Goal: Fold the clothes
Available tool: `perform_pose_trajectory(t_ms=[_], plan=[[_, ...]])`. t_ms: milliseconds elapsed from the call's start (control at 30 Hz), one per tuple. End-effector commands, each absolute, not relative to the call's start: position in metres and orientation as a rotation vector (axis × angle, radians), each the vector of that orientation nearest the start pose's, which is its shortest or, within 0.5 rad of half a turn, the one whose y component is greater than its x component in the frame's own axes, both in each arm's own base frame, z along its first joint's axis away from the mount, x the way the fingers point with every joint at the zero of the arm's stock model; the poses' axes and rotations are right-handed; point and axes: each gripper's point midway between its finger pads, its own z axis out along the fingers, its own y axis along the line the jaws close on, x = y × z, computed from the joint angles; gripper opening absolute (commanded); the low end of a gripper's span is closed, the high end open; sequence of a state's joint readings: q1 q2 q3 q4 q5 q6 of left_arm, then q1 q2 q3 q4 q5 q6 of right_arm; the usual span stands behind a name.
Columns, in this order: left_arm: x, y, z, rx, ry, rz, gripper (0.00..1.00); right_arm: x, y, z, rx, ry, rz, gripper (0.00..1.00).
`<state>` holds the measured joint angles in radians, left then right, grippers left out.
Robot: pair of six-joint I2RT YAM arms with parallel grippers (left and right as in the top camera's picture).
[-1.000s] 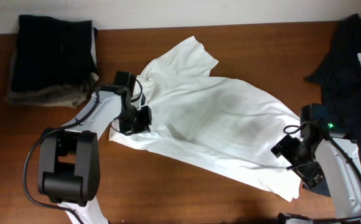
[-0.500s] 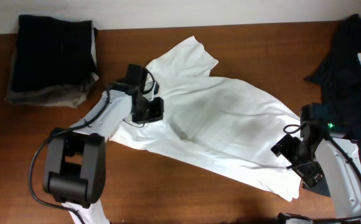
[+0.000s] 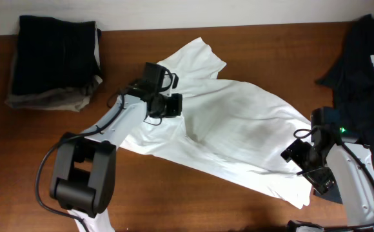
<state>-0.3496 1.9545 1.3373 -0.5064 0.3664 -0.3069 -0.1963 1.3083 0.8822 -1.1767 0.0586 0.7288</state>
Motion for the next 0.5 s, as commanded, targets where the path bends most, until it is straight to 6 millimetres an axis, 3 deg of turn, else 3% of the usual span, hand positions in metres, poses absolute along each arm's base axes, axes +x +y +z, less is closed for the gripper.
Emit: perform_pose_trajectory(t_ms=[0,100,133,200,267,367,467], plan=[[0.402,-0.234,0.058,0.263,2.733,-0.697,0.02,0.186,-0.046,0.076,1.399,2.832,-0.101,0.99],[0.397,-0.241,0.056,0.29,2.741,-0.676,0.13,0.186,-0.046,0.076,1.399,2.832,-0.101,0.99],[0.396,-0.242,0.055,0.293,2.742,-0.668,0.31,0.186,-0.046,0.076,1.399,2.833,-0.101,0.99],[0.397,-0.241,0.055,0.291,2.741,-0.658,0.99,0.186,-0.046,0.076,1.399,2.833,-0.101,0.99],[0.397,-0.236,0.055,0.302,2.747,-0.647,0.99,0.186,-0.046,0.076,1.391,2.838,-0.1,0.99],[0.391,-0.213,0.061,0.234,2.825,-0.618,0.99,0.185,-0.045,0.076,1.342,2.868,-0.097,0.99],[0.383,-0.172,0.074,0.159,2.901,-0.539,0.99,0.185,-0.045,0.076,1.342,2.866,-0.096,0.99]])
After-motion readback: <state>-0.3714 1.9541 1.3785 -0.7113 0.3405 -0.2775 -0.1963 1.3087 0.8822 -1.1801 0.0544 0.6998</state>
